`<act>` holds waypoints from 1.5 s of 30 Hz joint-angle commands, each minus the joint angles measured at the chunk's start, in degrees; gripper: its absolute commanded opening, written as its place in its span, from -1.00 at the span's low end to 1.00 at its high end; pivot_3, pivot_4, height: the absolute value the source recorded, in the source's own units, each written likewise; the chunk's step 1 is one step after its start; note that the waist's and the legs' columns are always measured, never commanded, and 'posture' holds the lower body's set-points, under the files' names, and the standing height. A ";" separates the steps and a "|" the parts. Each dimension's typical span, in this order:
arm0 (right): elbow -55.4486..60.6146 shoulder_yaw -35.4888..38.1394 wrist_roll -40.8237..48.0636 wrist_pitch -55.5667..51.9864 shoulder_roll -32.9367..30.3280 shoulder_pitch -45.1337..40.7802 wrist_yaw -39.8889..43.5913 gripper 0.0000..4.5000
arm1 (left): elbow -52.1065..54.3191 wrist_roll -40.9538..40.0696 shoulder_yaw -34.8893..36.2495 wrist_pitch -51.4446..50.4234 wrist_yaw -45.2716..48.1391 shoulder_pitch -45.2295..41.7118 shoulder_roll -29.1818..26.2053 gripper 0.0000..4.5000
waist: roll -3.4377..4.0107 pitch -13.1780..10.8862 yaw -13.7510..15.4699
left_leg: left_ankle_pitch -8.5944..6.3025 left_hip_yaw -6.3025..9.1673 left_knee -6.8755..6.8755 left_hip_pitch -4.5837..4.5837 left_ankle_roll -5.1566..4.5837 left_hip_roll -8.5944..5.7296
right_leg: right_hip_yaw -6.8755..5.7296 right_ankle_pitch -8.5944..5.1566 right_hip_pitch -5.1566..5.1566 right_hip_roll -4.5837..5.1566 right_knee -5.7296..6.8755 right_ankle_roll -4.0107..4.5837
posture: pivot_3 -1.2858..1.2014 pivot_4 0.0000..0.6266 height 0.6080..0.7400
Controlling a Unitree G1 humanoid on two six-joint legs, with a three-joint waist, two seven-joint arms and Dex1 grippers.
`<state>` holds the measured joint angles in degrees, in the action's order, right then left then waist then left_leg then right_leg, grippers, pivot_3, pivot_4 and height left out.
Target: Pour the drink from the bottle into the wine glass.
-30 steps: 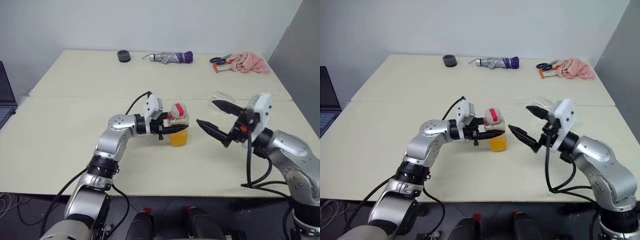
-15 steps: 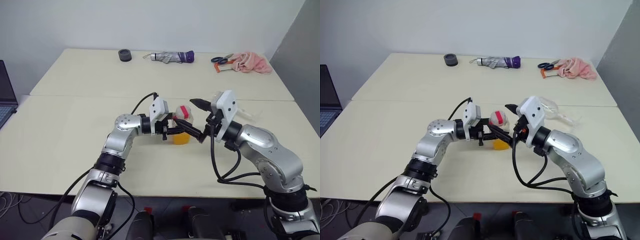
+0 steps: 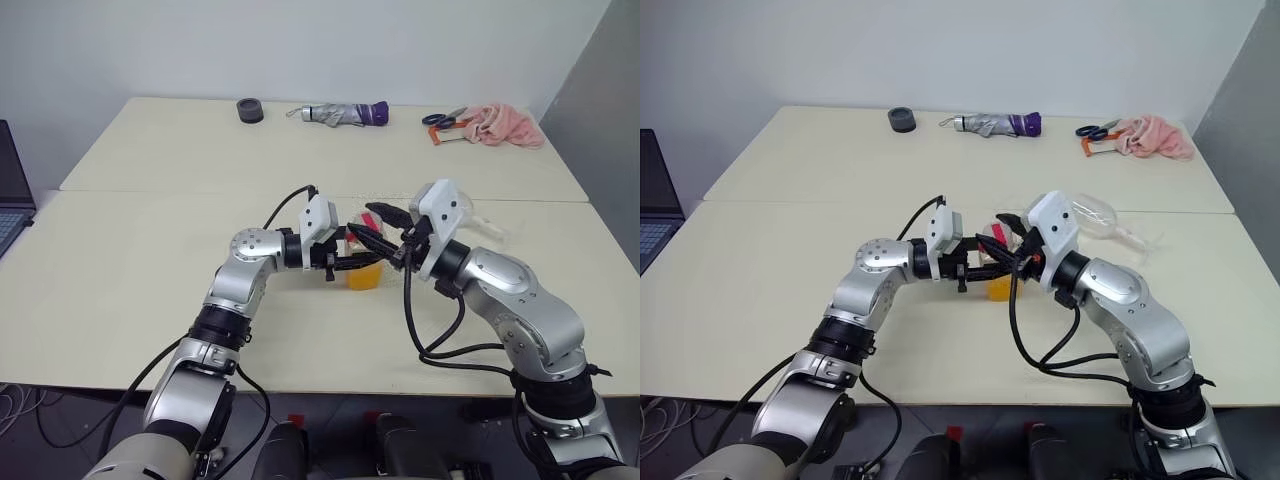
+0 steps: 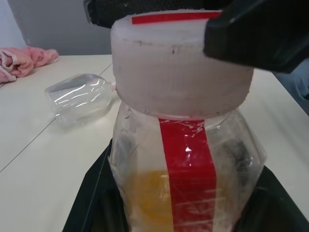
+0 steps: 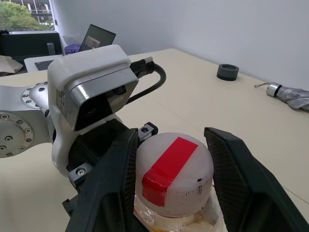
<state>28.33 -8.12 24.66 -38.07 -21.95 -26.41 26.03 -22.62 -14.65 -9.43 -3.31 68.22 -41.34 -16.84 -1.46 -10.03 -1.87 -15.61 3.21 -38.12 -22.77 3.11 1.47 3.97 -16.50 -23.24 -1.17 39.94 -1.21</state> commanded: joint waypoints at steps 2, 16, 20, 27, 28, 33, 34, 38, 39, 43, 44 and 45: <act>-0.18 -0.12 3.35 0.66 -1.75 -2.14 7.41 -0.18 | 2.04 -2.04 1.17 -0.08 1.68 -1.92 -0.20 -0.15 | 0.00 0.00 0.00 | 0.00 0.00 0.00 0.00 0.00 0.00 | 0.00 0.00 0.00 0.00 0.00 0.00 | 0.03 -0.52 1.00; -19.44 0.89 2.86 12.01 -10.39 -12.47 31.18 0.14 | 0.62 -2.24 1.35 -1.32 6.52 -4.82 -1.19 -0.16 | 0.08 -0.09 -0.02 | -0.01 0.02 0.01 -0.01 -0.02 0.04 | -0.05 -0.01 -0.02 -0.04 -0.01 0.04 | 0.03 -0.52 1.00; -13.36 6.23 4.68 10.03 -8.63 -8.55 23.93 0.76 | 0.71 -2.09 1.57 -1.74 5.53 -4.51 -1.21 -0.16 | 0.09 -0.09 0.09 | -0.01 0.05 -0.01 -0.08 -0.02 0.05 | -0.06 -0.01 -0.07 0.11 0.02 0.04 | 0.03 -0.52 1.00; 9.21 7.87 2.86 -0.47 0.71 4.04 -2.57 1.00 | -1.53 -1.80 1.95 -1.76 4.05 -5.79 -0.26 -0.16 | 0.09 -0.09 0.14 | -0.01 0.09 0.00 -0.14 -0.02 0.04 | -0.06 -0.02 -0.06 0.25 0.01 0.02 | 0.03 -0.52 1.00; 10.39 6.16 -0.61 -1.08 1.90 4.69 -6.52 1.00 | -1.85 -1.79 1.92 -1.66 4.03 -5.93 -0.16 -0.16 | 0.09 -0.09 0.05 | -0.01 0.09 -0.02 -0.13 -0.01 0.02 | -0.05 -0.02 -0.06 0.23 0.03 0.02 | 0.03 -0.52 1.00; 12.80 1.39 -5.91 -4.03 7.24 5.18 -15.30 1.00 | -2.75 -1.60 1.34 -1.38 4.83 -6.29 0.19 -0.16 | 0.10 -0.08 -0.11 | 0.02 0.02 -0.03 -0.04 0.01 -0.07 | -0.02 -0.02 -0.06 0.11 0.06 0.00 | 0.03 -0.52 1.00; 12.64 0.72 -6.84 -4.40 8.22 5.14 -16.65 1.00 | -2.92 -1.48 1.19 -1.20 4.98 -6.36 0.29 -0.16 | 0.10 -0.08 -0.11 | 0.02 0.04 -0.03 -0.04 0.01 -0.03 | -0.02 -0.02 -0.06 0.03 0.05 0.01 | 0.03 -0.52 1.00; 11.81 -1.27 -8.72 -4.24 9.68 5.27 -17.36 1.00 | -3.47 -1.21 1.02 -0.77 5.43 -6.71 0.72 -0.16 | 0.10 -0.08 -0.04 | 0.01 0.07 0.00 -0.06 0.01 0.01 | -0.04 -0.02 -0.06 -0.05 0.03 0.03 | 0.03 -0.52 1.00; 11.79 -1.36 -8.55 -4.36 9.80 5.17 -17.09 1.00 | -3.53 -1.16 1.07 -0.76 5.44 -6.76 0.75 -0.16 | 0.10 -0.08 -0.04 | 0.01 0.06 0.00 -0.07 0.01 0.00 | -0.03 -0.02 -0.06 -0.04 0.02 0.03 | 0.03 -0.52 1.00; 11.22 -1.75 -8.13 -4.35 9.98 4.66 -16.10 1.00 | -3.77 -1.07 1.15 -0.56 5.46 -6.81 0.77 -0.16 | 0.10 -0.08 -0.04 | 0.01 0.05 0.00 -0.07 0.00 -0.01 | -0.03 -0.02 -0.06 -0.01 0.01 0.02 | 0.03 -0.52 1.00; 10.93 -1.88 -8.32 -4.38 10.07 4.58 -16.15 1.00 | -3.75 -1.07 1.16 -0.54 5.41 -6.80 0.77 -0.16 | 0.10 -0.08 -0.05 | 0.01 0.05 0.00 -0.07 0.00 -0.01 | -0.03 -0.02 -0.06 -0.01 0.01 0.02 | 0.03 -0.52 1.00; 10.46 -1.95 -8.68 -4.47 10.27 4.54 -16.49 1.00 | -3.66 -1.09 1.16 -0.56 5.36 -6.74 0.75 -0.16 | 0.10 -0.08 -0.05 | 0.01 0.05 0.00 -0.07 0.00 -0.01 | -0.03 -0.02 -0.06 -0.01 0.02 0.02 | 0.03 -0.52 1.00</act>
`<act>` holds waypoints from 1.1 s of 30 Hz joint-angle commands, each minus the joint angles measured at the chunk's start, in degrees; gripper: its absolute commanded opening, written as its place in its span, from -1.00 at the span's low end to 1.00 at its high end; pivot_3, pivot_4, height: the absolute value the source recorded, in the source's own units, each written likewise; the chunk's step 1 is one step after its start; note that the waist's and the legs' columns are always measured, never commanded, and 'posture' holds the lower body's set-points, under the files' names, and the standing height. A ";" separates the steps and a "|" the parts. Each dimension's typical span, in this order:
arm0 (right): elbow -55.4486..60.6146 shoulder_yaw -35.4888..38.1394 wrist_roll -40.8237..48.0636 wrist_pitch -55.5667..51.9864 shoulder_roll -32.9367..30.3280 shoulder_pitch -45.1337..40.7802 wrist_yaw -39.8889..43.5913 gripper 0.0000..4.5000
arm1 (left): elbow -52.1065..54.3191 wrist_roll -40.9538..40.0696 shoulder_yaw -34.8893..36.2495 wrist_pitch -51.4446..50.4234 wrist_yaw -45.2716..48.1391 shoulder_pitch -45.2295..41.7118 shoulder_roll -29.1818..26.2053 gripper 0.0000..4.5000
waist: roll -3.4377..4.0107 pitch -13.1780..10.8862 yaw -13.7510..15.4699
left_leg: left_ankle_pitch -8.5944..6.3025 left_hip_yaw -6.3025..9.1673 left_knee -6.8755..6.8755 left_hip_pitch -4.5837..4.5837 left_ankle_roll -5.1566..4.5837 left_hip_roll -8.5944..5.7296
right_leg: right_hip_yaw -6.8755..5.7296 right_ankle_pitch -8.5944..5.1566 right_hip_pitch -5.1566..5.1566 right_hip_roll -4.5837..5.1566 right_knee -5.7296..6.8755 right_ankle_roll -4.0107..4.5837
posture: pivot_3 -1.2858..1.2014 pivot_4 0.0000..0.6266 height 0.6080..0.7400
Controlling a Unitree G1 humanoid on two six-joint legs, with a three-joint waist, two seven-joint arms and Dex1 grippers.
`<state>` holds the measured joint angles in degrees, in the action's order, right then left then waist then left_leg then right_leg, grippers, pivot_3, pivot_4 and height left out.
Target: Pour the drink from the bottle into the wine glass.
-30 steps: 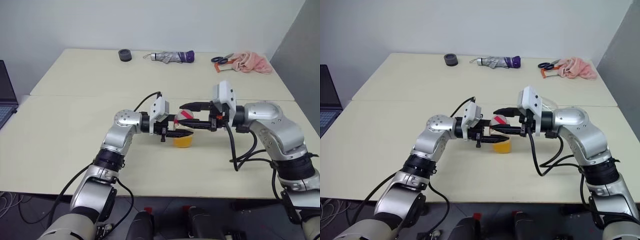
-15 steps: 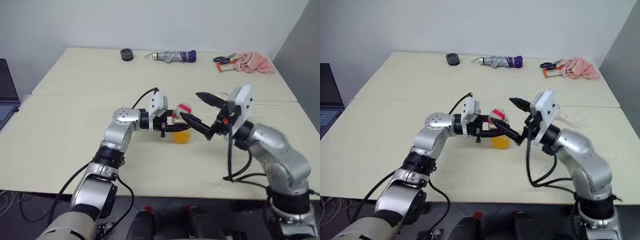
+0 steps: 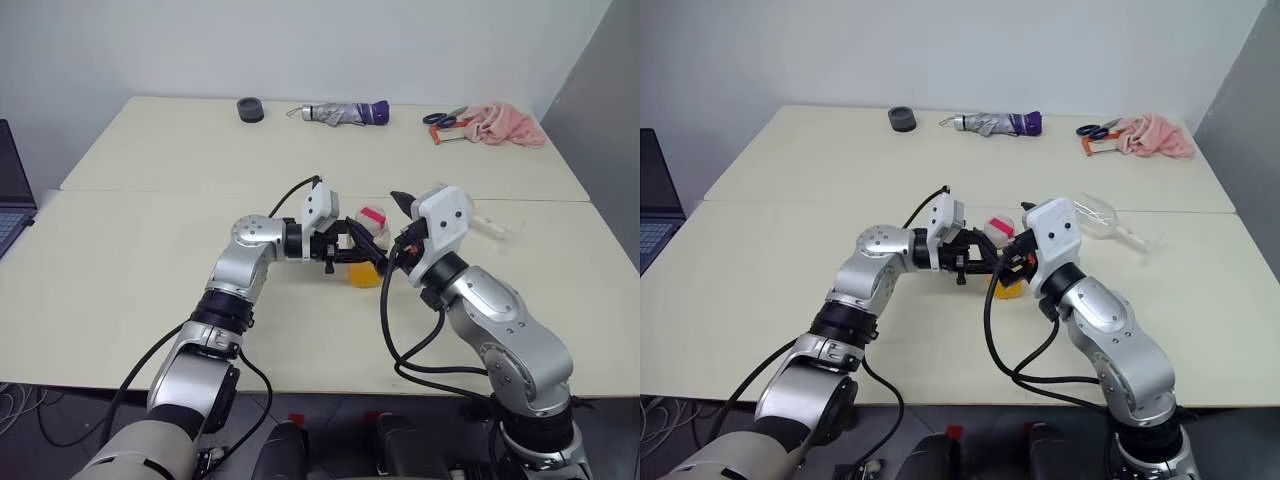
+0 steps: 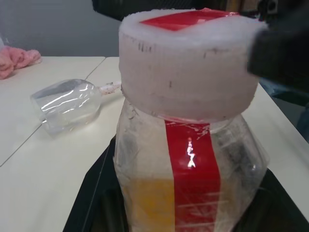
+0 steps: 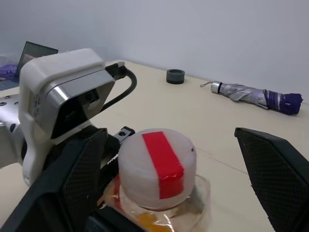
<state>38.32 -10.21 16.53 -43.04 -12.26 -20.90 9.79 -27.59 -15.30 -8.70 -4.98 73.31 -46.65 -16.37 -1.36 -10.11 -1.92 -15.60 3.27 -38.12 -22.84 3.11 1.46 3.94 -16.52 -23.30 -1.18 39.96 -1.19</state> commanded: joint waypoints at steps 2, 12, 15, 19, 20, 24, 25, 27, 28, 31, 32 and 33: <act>-0.14 0.14 -1.04 0.73 1.08 -0.91 -0.81 1.00 | 1.46 -0.43 0.43 1.15 0.23 -1.30 0.23 -0.16 | 0.00 0.00 -0.01 | 0.00 0.00 0.00 0.00 0.00 0.00 | 0.00 0.00 0.00 0.00 0.00 0.00 | 0.03 -0.52 1.00; -1.47 0.41 -3.06 3.70 2.26 -0.29 -0.90 0.45 | 1.78 -0.44 0.41 1.03 0.14 -0.96 0.08 -0.16 | 0.00 0.00 -0.02 | 0.00 0.00 0.00 0.00 0.00 0.00 | 0.00 0.00 0.00 0.00 0.00 0.00 | 0.03 -0.52 1.00; -2.41 -0.15 -2.73 5.68 1.16 -0.24 1.79 -0.03 | 2.09 -0.57 0.42 0.88 0.27 -0.78 0.02 -0.16 | 0.00 0.00 -0.03 | 0.00 0.00 0.00 0.00 0.00 0.00 | 0.00 0.00 0.00 0.00 0.00 0.00 | 0.03 -0.52 1.00; -9.05 1.86 0.82 11.73 -2.62 -2.59 11.84 -0.14 | 2.31 -0.72 0.43 0.75 0.62 -0.83 -0.16 -0.16 | 0.00 0.00 -0.03 | 0.00 -0.01 0.00 0.00 0.00 -0.02 | 0.00 0.00 0.00 0.00 -0.01 0.00 | 0.03 -0.52 1.00; -11.06 2.70 2.49 13.62 -3.68 -3.53 15.57 -0.14 | 2.49 -0.78 0.40 0.65 0.74 -0.81 -0.23 -0.16 | 0.00 0.00 -0.04 | 0.00 -0.02 -0.01 0.00 0.00 -0.02 | 0.00 0.00 0.00 0.00 0.00 0.00 | 0.03 -0.52 1.00; -20.12 2.96 10.67 16.44 -14.66 -10.54 41.33 -0.14 | 4.17 -1.20 -0.20 -0.38 2.50 -0.37 -1.21 -0.16 | 0.03 -0.04 -0.05 | -0.01 -0.02 -0.01 0.01 -0.01 -0.04 | -0.02 0.00 0.02 0.01 -0.02 0.00 | 0.03 -0.52 1.00; -21.77 2.54 11.71 16.38 -16.71 -11.88 45.30 -0.14 | 4.43 -1.20 -0.33 -0.46 2.89 -0.28 -1.41 -0.17 | 0.03 -0.04 -0.05 | -0.01 -0.05 -0.02 0.01 -0.02 -0.08 | -0.01 0.00 0.02 0.04 -0.01 0.00 | 0.03 -0.52 1.00; -27.74 1.55 11.56 17.42 -19.17 -16.45 51.06 -0.14 | 5.12 -0.97 -0.86 -0.24 4.04 0.03 -2.04 -0.17 | 0.03 -0.04 -0.03 | -0.01 0.00 -0.01 0.01 -0.03 -0.04 | -0.06 0.01 0.04 0.04 -0.05 0.01 | 0.03 -0.52 1.00; -30.11 1.10 11.91 16.84 -20.32 -18.25 54.03 -0.14 | 5.39 -0.82 -1.02 -0.16 4.28 0.15 -2.20 -0.17 | 0.03 -0.04 -0.16 | -0.02 0.00 0.03 0.03 -0.03 -0.04 | -0.06 0.01 0.04 0.03 -0.05 0.01 | 0.03 -0.52 1.00; -33.80 1.08 12.08 15.41 -21.13 -20.15 56.51 -0.14 | 5.62 -0.76 -1.11 -0.22 3.93 0.33 -2.19 -0.17 | 0.03 -0.04 -0.10 | -0.02 0.03 0.04 0.04 -0.03 0.02 | -0.07 0.00 0.03 -0.03 -0.03 0.03 | 0.03 -0.52 1.00; -34.58 1.47 11.57 15.39 -20.62 -20.30 55.24 -0.14 | 5.73 -0.81 -1.09 -0.31 3.70 0.41 -2.17 -0.17 | 0.03 -0.04 -0.10 | -0.02 0.03 0.04 0.03 -0.03 0.04 | -0.08 0.00 0.03 -0.03 -0.04 0.03 | 0.03 -0.52 1.00; -34.78 3.26 11.45 15.65 -19.70 -19.71 52.32 0.02 | 5.84 -0.86 -0.86 -0.57 3.02 0.55 -2.07 -0.17 | 0.03 -0.04 -0.10 | -0.02 0.01 0.03 0.03 -0.03 0.04 | -0.06 0.00 0.03 -0.02 -0.03 0.03 | 0.03 -0.52 1.00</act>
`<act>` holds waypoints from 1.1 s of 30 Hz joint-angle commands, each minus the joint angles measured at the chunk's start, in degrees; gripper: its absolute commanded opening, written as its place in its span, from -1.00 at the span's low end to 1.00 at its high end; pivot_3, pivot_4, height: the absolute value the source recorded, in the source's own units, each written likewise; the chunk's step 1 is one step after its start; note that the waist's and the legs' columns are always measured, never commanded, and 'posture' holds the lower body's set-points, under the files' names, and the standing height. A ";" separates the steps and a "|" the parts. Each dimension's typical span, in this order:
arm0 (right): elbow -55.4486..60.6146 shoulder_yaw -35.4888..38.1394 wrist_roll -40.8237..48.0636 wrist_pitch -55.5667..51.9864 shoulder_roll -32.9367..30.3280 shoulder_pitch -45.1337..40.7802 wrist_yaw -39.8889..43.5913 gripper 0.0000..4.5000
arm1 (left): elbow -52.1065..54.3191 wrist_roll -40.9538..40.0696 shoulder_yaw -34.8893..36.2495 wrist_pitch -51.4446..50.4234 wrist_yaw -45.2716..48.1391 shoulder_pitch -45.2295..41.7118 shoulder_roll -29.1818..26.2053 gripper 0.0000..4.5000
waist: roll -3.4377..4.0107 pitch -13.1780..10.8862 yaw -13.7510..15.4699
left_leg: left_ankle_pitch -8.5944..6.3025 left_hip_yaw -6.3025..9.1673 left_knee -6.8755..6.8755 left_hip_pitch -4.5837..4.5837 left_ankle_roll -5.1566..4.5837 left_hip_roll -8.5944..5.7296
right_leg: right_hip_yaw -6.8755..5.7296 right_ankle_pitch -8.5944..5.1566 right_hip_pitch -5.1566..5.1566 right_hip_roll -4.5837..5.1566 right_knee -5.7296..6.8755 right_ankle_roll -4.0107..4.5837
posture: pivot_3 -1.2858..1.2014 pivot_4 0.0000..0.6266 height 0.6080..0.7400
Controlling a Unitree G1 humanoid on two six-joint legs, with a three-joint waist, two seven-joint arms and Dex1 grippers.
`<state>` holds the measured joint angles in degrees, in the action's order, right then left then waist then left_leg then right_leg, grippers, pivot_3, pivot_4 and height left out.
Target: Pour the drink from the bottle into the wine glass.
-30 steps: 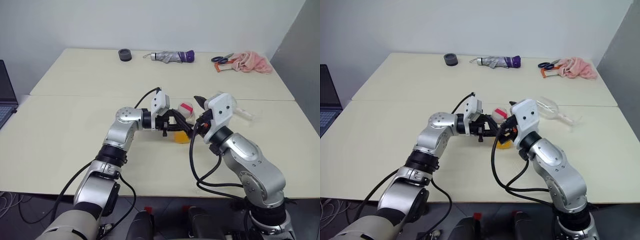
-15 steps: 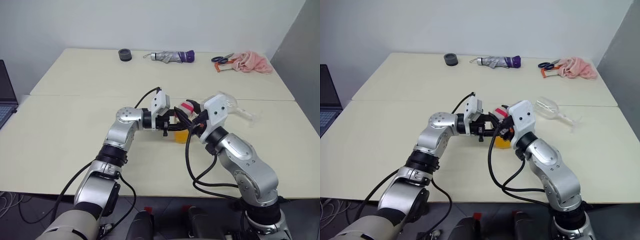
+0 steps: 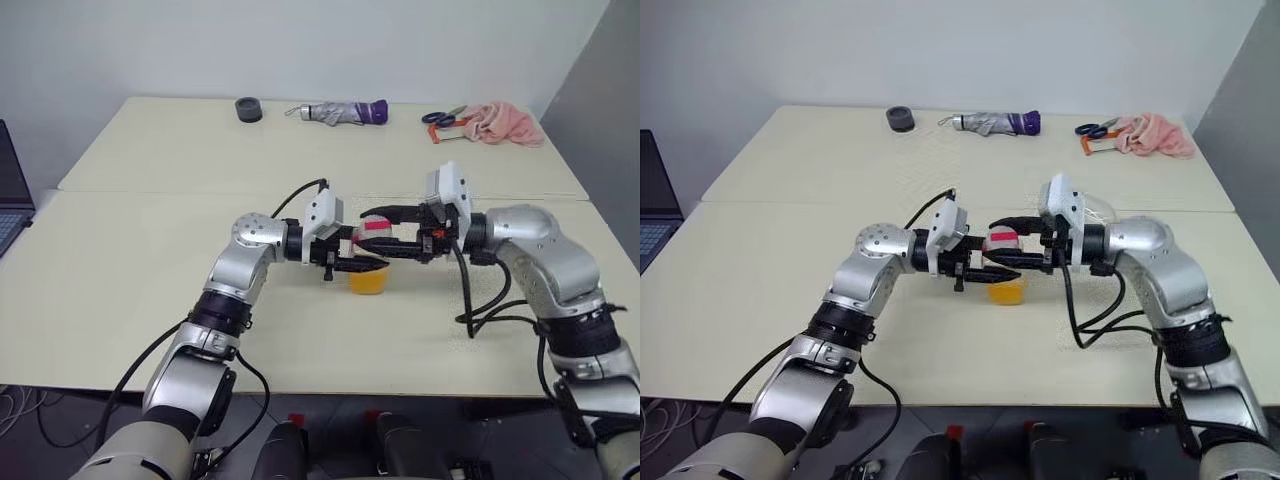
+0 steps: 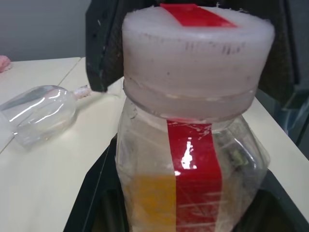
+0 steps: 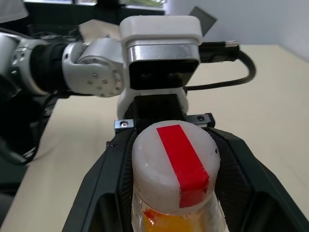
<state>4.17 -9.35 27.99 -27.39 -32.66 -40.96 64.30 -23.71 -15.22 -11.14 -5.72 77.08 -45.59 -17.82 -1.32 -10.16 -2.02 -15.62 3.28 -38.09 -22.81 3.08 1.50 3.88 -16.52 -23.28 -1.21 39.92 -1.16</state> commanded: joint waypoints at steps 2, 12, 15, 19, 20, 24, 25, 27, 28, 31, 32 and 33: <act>-0.06 4.98 -0.13 0.50 1.83 1.47 -6.20 0.31 | 2.32 -1.00 1.82 -0.27 -1.57 -0.25 -0.57 -0.17 | 0.00 0.00 0.10 | 0.00 0.00 -0.02 -0.01 0.00 0.00 | 0.00 0.00 0.00 0.02 0.01 0.00 | 0.03 -0.52 1.00; 36.64 10.83 1.60 -12.90 9.84 22.39 -38.42 0.77 | -0.20 -0.13 1.34 0.58 -3.95 -0.88 -0.15 -0.17 | 0.00 0.00 0.32 | 0.01 0.08 -0.03 -0.12 0.01 0.00 | 0.01 -0.01 -0.02 0.34 0.01 -0.03 | 0.03 -0.52 1.00; 40.19 4.42 -6.84 -14.93 16.34 23.21 -51.41 0.77 | -0.91 -0.21 1.12 0.88 -3.78 -1.23 0.35 -0.17 | 0.01 0.00 -0.07 | 0.01 0.02 -0.04 -0.05 0.03 -0.08 | 0.04 -0.02 -0.02 0.19 0.06 -0.03 | 0.03 -0.52 1.00; 40.11 -1.57 -15.08 -16.35 21.69 22.09 -60.76 0.77 | -1.89 0.05 0.80 1.35 -3.30 -1.90 1.21 -0.17 | 0.01 0.01 -0.16 | 0.04 0.04 -0.03 0.01 0.07 0.03 | 0.06 -0.02 -0.02 -0.09 0.08 -0.03 | 0.03 -0.52 1.00; 39.95 -2.43 -16.16 -16.66 22.23 21.94 -61.62 0.77 | -2.09 0.08 0.77 1.46 -3.23 -2.03 1.34 -0.17 | 0.01 0.01 -0.15 | 0.04 0.04 -0.03 0.01 0.07 0.04 | 0.06 -0.02 -0.02 -0.10 0.08 -0.03 | 0.03 -0.52 1.00; 40.53 -4.11 -17.10 -18.43 24.40 22.02 -62.72 0.77 | -2.74 0.19 0.77 1.72 -3.09 -2.43 1.69 -0.17 | 0.01 0.01 0.01 | 0.04 0.02 -0.03 -0.03 0.07 0.01 | 0.07 -0.01 -0.02 -0.07 0.02 -0.02 | 0.03 -0.52 1.00; 40.72 -4.42 -17.26 -19.17 24.90 22.12 -63.12 0.77 | -2.89 0.28 0.79 1.85 -3.10 -2.52 1.75 -0.17 | 0.01 0.01 0.04 | 0.04 0.02 -0.03 -0.04 0.07 0.01 | 0.07 -0.01 -0.02 -0.06 0.02 -0.02 | 0.03 -0.52 1.00; 40.98 -4.68 -17.55 -20.22 26.06 22.35 -63.85 0.77 | -3.25 0.41 0.94 2.10 -3.38 -2.74 1.92 -0.17 | 0.01 0.01 0.05 | 0.04 0.02 -0.02 -0.05 0.07 0.01 | 0.07 -0.01 -0.02 -0.05 0.01 -0.02 | 0.03 -0.52 1.00; 41.04 -4.67 -17.75 -20.60 26.53 22.46 -64.27 0.77 | -3.43 0.46 1.03 2.24 -3.58 -2.86 2.01 -0.17 | 0.01 0.01 0.05 | 0.04 0.02 -0.02 -0.04 0.07 0.01 | 0.07 -0.01 -0.02 -0.05 0.01 -0.02 | 0.03 -0.52 1.00; 40.25 -4.57 -19.29 -20.87 27.51 22.48 -65.39 0.77 | -4.21 0.89 1.15 2.99 -4.32 -3.25 2.20 -0.17 | 0.01 0.01 0.04 | 0.04 0.03 -0.02 -0.03 0.06 0.01 | 0.07 -0.01 -0.02 -0.05 0.02 -0.02 | 0.03 -0.52 1.00; 40.02 -4.69 -19.80 -20.78 27.61 22.37 -65.60 0.77 | -4.22 0.92 1.14 3.08 -4.32 -3.26 2.19 -0.17 | 0.01 0.01 0.03 | 0.04 0.02 -0.02 -0.03 0.07 0.01 | 0.07 -0.01 -0.02 -0.05 0.02 -0.02 | 0.03 -0.52 1.00; 39.85 -4.79 -20.19 -20.63 27.71 22.32 -65.74 0.77 | -4.19 0.90 1.14 3.09 -4.26 -3.25 2.18 -0.17 | 0.01 0.01 0.03 | 0.04 0.02 -0.02 -0.04 0.06 0.00 | 0.07 -0.01 -0.02 -0.05 0.02 -0.02 | 0.03 -0.52 1.00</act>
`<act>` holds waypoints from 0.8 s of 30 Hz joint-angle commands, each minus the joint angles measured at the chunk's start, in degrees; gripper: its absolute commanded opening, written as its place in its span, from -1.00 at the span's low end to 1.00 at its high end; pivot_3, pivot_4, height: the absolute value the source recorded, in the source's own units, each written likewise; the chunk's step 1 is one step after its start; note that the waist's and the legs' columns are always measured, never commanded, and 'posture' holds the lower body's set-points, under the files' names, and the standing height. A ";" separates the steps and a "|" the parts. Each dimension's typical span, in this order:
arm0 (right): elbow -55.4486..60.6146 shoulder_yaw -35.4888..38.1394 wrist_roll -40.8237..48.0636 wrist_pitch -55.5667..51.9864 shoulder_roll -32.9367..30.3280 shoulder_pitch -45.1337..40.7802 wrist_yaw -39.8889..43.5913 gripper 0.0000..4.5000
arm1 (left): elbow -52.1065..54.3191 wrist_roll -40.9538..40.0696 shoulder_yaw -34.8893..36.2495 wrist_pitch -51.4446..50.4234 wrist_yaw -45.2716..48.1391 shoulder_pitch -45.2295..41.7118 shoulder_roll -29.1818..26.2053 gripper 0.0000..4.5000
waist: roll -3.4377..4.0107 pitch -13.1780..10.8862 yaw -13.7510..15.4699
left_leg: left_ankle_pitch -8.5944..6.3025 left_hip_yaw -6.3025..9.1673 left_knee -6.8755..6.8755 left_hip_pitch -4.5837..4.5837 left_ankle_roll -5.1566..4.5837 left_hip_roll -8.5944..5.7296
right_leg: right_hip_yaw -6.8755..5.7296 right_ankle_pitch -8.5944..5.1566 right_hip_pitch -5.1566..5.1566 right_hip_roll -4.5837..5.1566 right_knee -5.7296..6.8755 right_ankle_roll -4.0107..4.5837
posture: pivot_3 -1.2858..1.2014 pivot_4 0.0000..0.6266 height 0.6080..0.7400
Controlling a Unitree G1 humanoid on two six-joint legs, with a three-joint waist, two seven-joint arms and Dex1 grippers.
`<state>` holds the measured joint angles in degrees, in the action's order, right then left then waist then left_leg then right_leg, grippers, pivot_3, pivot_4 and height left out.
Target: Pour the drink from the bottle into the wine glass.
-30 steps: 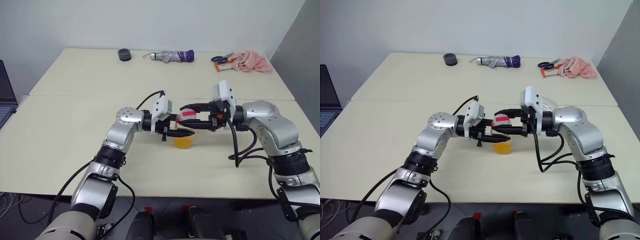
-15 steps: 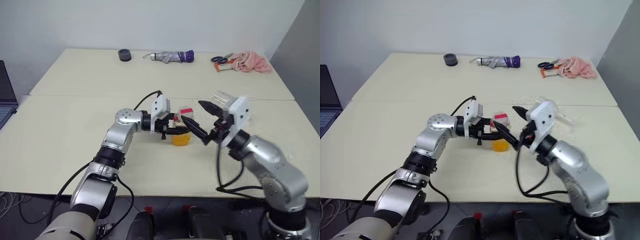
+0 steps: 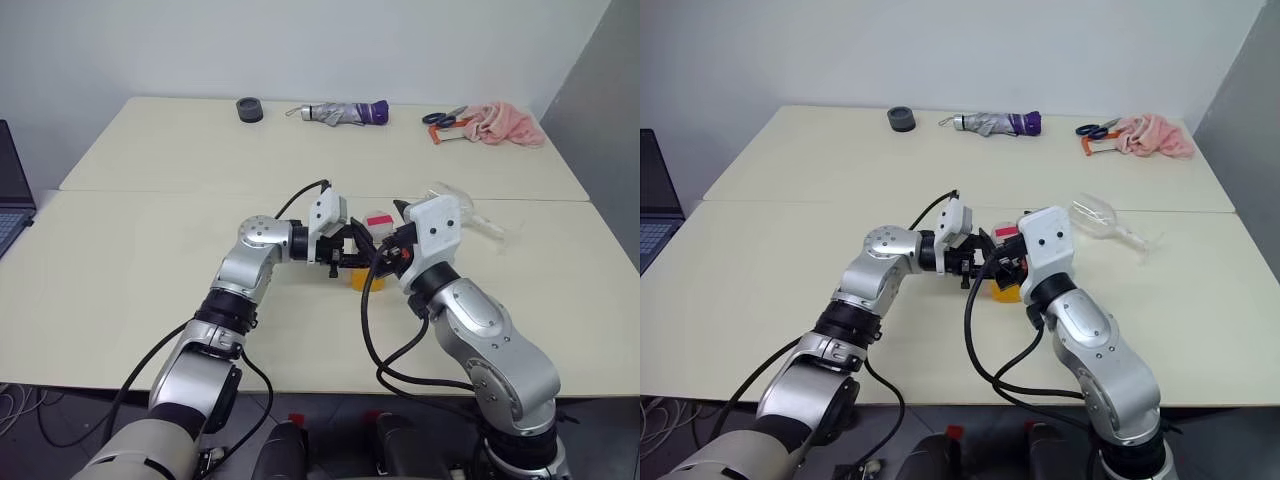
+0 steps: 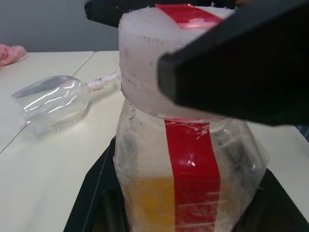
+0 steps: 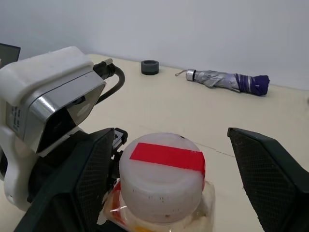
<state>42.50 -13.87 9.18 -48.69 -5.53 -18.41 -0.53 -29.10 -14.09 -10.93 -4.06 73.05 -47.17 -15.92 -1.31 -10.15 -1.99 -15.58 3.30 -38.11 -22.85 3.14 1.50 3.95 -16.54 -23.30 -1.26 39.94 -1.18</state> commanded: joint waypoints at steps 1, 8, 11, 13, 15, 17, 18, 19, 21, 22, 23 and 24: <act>1.44 -0.29 -1.72 0.96 0.79 -0.19 -1.08 0.77 | 1.19 -0.22 0.93 1.45 -0.19 -1.67 0.28 -0.17 | 0.00 0.00 -0.01 | 0.00 0.00 0.00 0.00 0.00 0.00 | -0.01 0.00 0.00 0.00 0.00 0.00 | 0.03 -0.52 1.00; -0.04 0.10 -3.32 1.77 1.45 0.41 -1.08 0.77 | 1.12 -0.04 0.99 1.70 -0.35 -1.68 0.33 -0.17 | 0.00 0.00 -0.03 | 0.00 0.00 0.01 0.00 0.00 0.00 | 0.00 0.00 0.00 0.00 0.00 0.00 | 0.03 -0.52 1.00; -0.70 0.11 -3.42 2.01 1.88 0.65 -0.78 0.69 | 1.23 -0.07 1.07 1.64 -0.47 -1.71 0.44 -0.17 | 0.00 0.00 -0.03 | 0.00 0.00 0.01 0.00 0.00 0.00 | -0.01 0.00 0.00 0.00 0.00 0.00 | 0.03 -0.52 1.00; -1.05 0.30 -3.46 2.04 2.26 0.78 -0.73 0.51 | 1.27 -0.05 1.11 1.67 -0.55 -1.73 0.49 -0.17 | 0.00 0.00 -0.03 | 0.00 0.00 0.01 0.00 0.00 0.00 | -0.01 0.00 0.00 0.00 0.00 0.00 | 0.03 -0.52 1.00; -1.35 0.48 -3.41 2.16 2.47 0.97 -0.50 0.22 | 1.35 -0.11 1.17 1.63 -0.65 -1.73 0.55 -0.17 | 0.00 0.00 -0.03 | 0.00 0.01 0.01 0.00 0.00 0.00 | -0.01 0.00 0.00 0.00 0.00 0.00 | 0.03 -0.52 1.00; -1.51 0.53 -3.27 2.54 2.47 1.05 0.14 -0.09 | 1.44 -0.17 1.17 1.57 -0.69 -1.70 0.56 -0.17 | 0.00 0.00 -0.03 | 0.00 0.00 0.01 0.00 0.00 0.00 | 0.00 0.00 0.00 0.00 0.00 0.00 | 0.03 -0.52 1.00; -1.58 0.57 -3.13 3.01 2.41 1.15 0.58 -0.16 | 1.50 -0.19 1.16 1.53 -0.66 -1.68 0.54 -0.17 | 0.00 0.00 -0.03 | 0.00 0.00 0.01 0.00 0.00 0.00 | -0.01 0.00 0.00 0.00 0.00 0.00 | 0.03 -0.52 1.00; -1.75 0.58 -2.98 3.38 2.31 1.16 1.01 -0.16 | 1.41 -0.21 1.17 1.53 -0.59 -1.74 0.51 -0.17 | 0.00 0.00 -0.03 | 0.00 0.00 0.01 0.00 0.00 0.00 | -0.01 0.00 0.00 0.00 0.00 0.00 | 0.03 -0.52 1.00; -2.58 0.92 -2.30 6.12 1.78 1.28 2.77 -0.16 | 1.43 -0.29 1.15 1.41 -0.34 -1.79 0.40 -0.17 | 0.00 0.00 -0.04 | 0.00 0.00 0.01 0.00 0.00 0.00 | -0.01 0.00 0.00 0.00 0.00 0.00 | 0.03 -0.52 1.00; -3.60 0.89 -1.87 9.23 0.37 1.02 5.34 -0.16 | 1.55 -0.40 1.03 1.20 0.13 -1.76 0.25 -0.17 | 0.00 0.00 -0.04 | 0.00 0.00 0.01 0.00 0.00 0.00 | -0.01 0.00 0.00 0.00 0.00 0.00 | 0.03 -0.52 1.00; -4.69 0.75 -1.25 12.68 -1.33 0.73 8.59 -0.16 | 1.69 -0.44 0.85 1.13 0.68 -1.70 0.07 -0.17 | 0.00 0.00 -0.05 | 0.00 0.00 0.01 0.00 0.00 0.00 | -0.01 0.00 0.00 0.00 -0.01 0.00 | 0.03 -0.52 1.00; -5.58 0.68 -0.81 15.20 -2.56 0.52 10.89 -0.16 | 1.73 -0.45 0.72 1.10 1.03 -1.71 -0.02 -0.17 | 0.00 0.00 -0.06 | 0.00 -0.01 0.01 0.00 0.00 -0.01 | -0.01 0.00 0.00 0.00 -0.01 0.00 | 0.03 -0.52 1.00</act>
<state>36.97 -14.09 7.88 -38.78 -7.00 -17.12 6.43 -29.29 -13.62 -10.68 -3.39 72.34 -47.23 -15.81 -1.31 -10.15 -2.05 -15.58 3.29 -38.10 -22.85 3.14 1.46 3.94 -16.54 -23.30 -1.25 39.93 -1.19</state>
